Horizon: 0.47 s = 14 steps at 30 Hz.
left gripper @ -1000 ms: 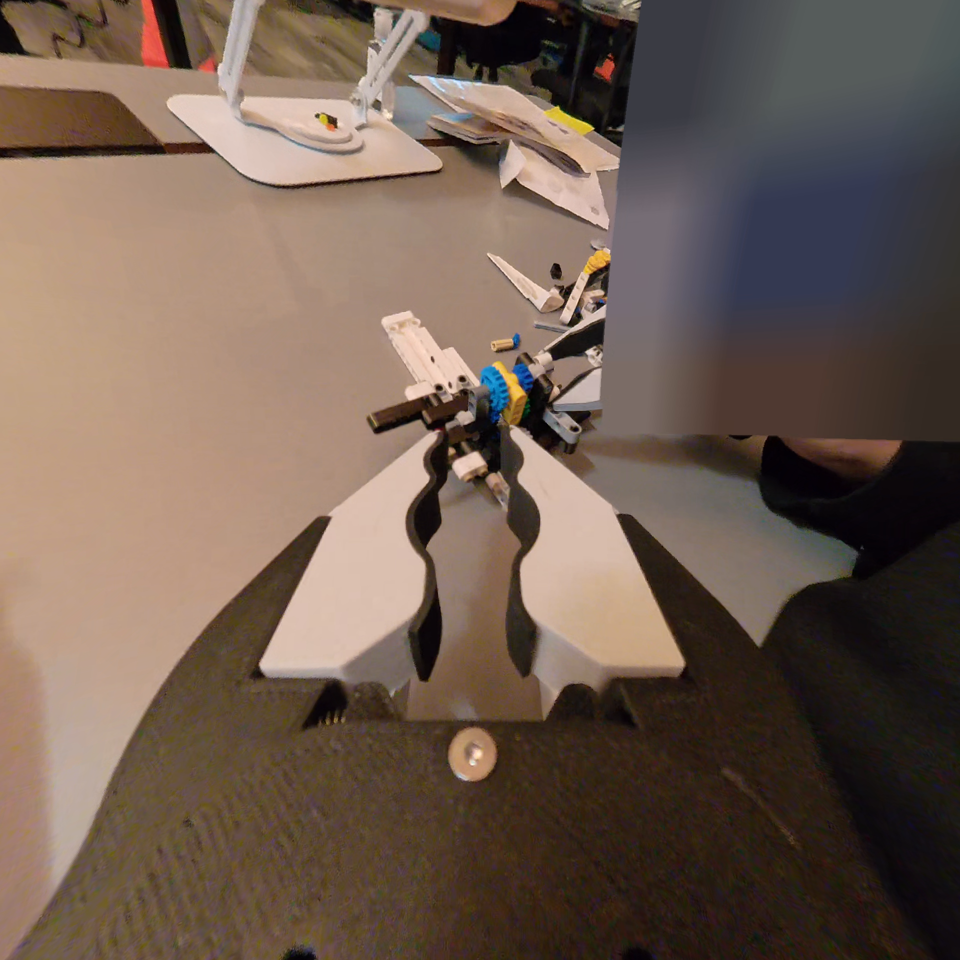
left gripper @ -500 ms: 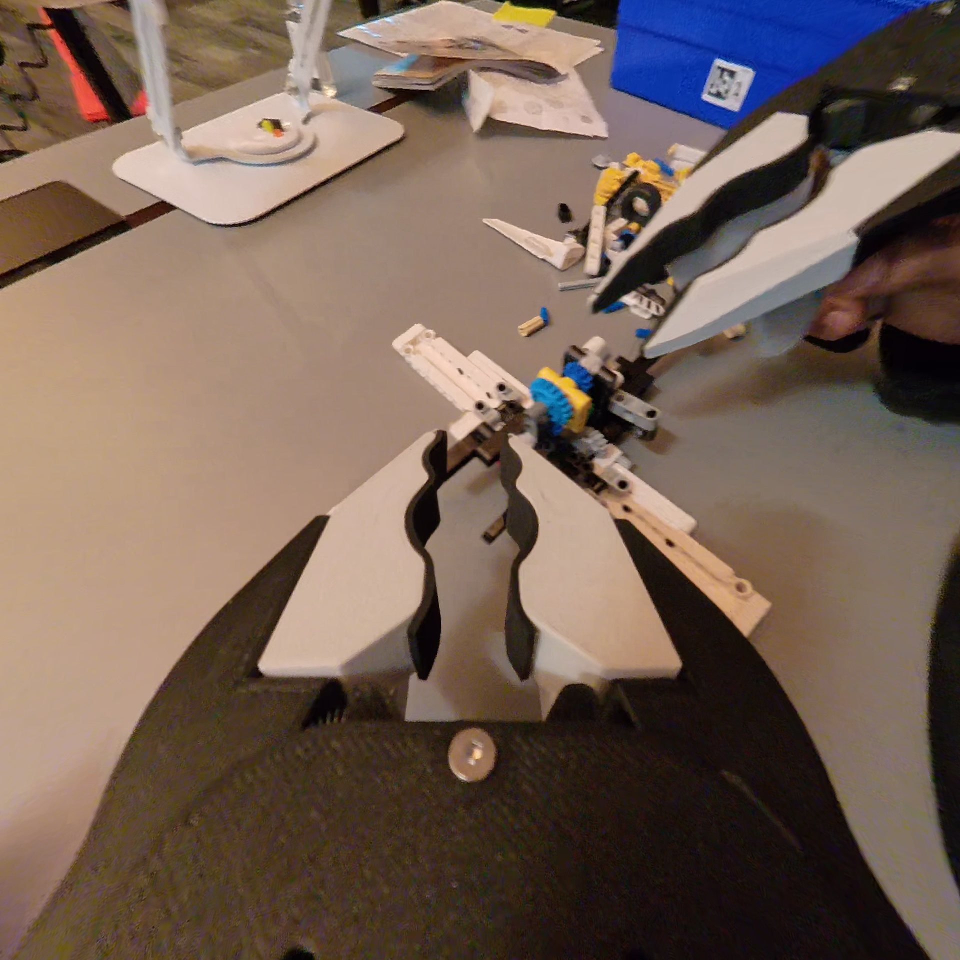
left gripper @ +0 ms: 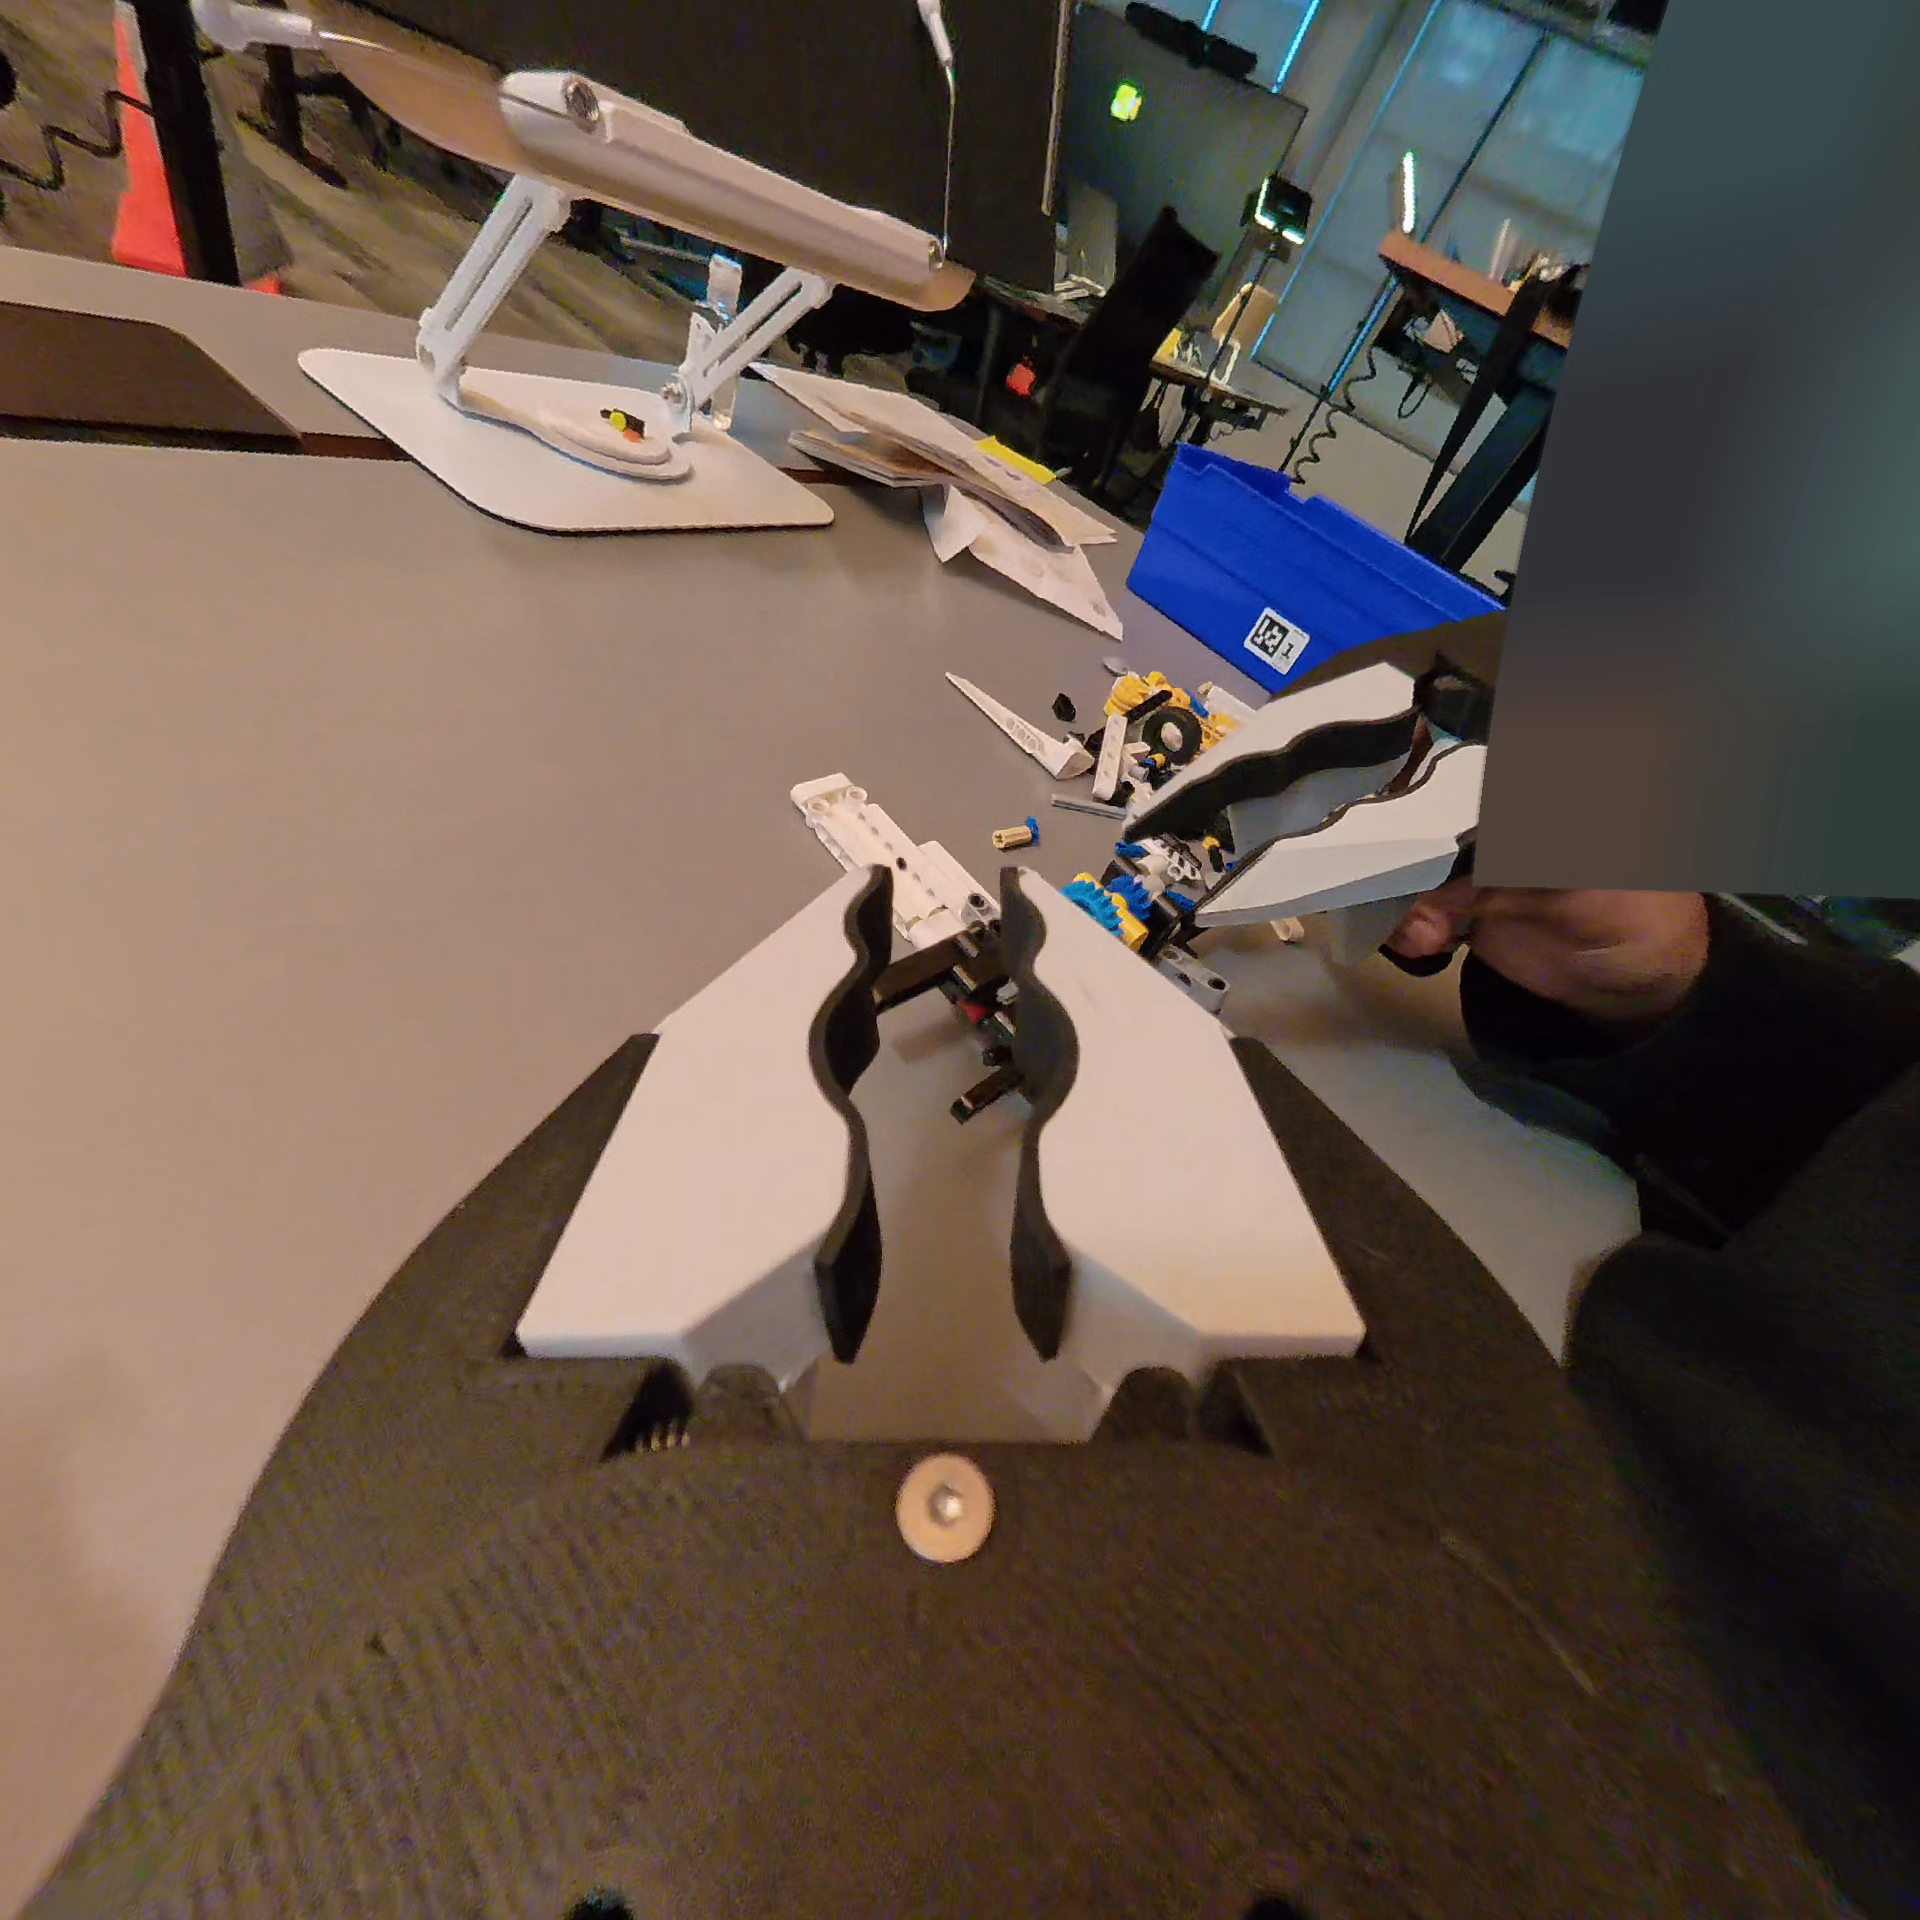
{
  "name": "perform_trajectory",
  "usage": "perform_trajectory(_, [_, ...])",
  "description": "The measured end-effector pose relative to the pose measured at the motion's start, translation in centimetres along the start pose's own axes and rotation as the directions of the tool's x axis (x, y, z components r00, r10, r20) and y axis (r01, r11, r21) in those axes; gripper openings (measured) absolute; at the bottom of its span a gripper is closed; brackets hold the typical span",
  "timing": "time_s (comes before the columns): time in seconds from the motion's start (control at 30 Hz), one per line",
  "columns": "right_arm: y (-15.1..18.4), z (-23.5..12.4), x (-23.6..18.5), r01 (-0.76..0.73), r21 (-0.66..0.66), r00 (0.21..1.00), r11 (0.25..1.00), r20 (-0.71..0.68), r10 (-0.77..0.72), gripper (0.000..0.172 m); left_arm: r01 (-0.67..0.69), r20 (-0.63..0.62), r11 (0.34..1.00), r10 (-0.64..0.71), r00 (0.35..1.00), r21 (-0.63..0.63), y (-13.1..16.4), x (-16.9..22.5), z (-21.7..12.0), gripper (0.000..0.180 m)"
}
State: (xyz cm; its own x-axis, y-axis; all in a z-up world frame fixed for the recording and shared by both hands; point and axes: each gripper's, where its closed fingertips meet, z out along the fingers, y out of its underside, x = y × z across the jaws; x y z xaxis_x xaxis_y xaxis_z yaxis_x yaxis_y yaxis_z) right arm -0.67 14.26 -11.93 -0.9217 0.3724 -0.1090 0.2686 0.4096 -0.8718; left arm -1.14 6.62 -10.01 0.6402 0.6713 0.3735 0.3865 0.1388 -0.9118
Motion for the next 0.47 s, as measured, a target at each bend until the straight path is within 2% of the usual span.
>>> perform_trajectory(0.47, [-0.7,1.9,-0.8,0.085,-0.066,0.996,0.994,-0.011,-0.086,0.031,0.000,0.003,1.000,0.000,1.000,0.027,-0.2,0.1,-0.9,0.019])
